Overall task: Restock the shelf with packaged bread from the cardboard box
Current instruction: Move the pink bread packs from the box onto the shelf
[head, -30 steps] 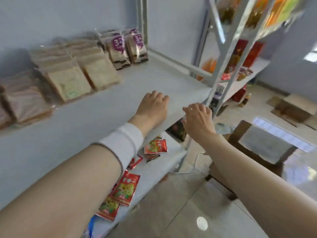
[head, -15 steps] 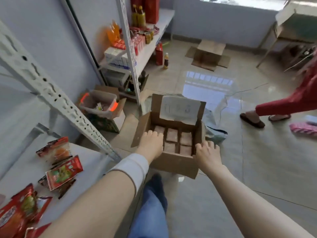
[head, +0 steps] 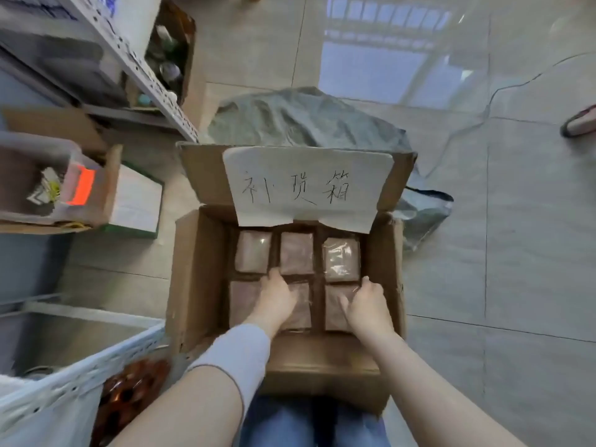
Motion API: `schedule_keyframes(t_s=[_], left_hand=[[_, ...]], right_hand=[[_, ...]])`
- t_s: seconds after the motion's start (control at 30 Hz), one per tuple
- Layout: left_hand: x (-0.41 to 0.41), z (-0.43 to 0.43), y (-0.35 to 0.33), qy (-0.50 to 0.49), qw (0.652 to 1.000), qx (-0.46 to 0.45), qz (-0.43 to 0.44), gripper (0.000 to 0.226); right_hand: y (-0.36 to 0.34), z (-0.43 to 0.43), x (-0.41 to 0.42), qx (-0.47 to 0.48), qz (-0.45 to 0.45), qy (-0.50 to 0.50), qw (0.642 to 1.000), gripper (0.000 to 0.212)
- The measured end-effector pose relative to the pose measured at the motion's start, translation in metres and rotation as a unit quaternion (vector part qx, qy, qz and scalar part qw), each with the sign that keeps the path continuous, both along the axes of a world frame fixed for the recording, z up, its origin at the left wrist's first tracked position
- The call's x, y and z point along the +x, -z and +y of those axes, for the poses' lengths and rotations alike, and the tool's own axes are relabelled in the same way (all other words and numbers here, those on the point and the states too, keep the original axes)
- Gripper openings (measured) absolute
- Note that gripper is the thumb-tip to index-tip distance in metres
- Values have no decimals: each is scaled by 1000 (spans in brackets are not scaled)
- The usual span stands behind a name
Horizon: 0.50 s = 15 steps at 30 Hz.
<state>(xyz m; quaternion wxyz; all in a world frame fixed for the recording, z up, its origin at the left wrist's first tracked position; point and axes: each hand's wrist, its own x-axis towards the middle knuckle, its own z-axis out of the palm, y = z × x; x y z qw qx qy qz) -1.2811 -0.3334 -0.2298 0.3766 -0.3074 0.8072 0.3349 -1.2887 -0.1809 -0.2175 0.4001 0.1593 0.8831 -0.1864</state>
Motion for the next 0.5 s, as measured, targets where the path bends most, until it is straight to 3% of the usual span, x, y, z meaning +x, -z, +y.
schedule_keyframes(t_s=[0.1,0.2,0.33,0.5], left_hand=[[-30,2,83,-67,998,-11,-18,60],[-42,7,133,-74,994,-85,8,57],[-43,13,144,-118,983,-125,64,61],[-46,-5,121,-207,970,-67,104,57]], right_hand=[[82,-6,-26,34,-22,32,999,75],[133,-13,-39,69,-17,81,994,80],[150,-18,-51,69,17,195,978,75],[124,-10,-54,44,45,195,979,75]])
